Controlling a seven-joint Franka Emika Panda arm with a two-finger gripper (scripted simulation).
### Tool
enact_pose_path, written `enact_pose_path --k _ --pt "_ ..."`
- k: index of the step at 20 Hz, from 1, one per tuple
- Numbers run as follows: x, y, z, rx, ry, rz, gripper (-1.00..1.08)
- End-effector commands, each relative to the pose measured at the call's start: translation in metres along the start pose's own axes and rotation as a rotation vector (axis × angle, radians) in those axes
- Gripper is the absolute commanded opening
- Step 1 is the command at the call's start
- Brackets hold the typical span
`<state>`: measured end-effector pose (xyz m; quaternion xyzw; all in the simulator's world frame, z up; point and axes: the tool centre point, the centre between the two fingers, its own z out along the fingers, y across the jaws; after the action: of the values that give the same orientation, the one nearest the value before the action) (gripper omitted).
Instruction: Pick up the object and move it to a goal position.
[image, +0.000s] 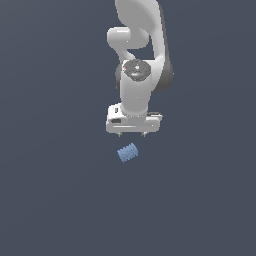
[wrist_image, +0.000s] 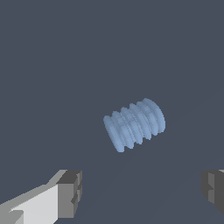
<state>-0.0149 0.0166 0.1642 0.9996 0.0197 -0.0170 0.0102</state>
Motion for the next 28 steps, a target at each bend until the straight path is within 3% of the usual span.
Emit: enact_pose_path --k 1,10,18,28 --pt "0.0 0.0 0.0 0.0 0.0 0.0 1.0" --pt "0.003 0.02 -0.004 0.011 0.014 0.04 1.0" --pt "0.004 0.019 -0.004 0.012 0.014 0.051 1.0" --pt "0.006 0.019 0.005 0.018 0.015 0.191 1.0"
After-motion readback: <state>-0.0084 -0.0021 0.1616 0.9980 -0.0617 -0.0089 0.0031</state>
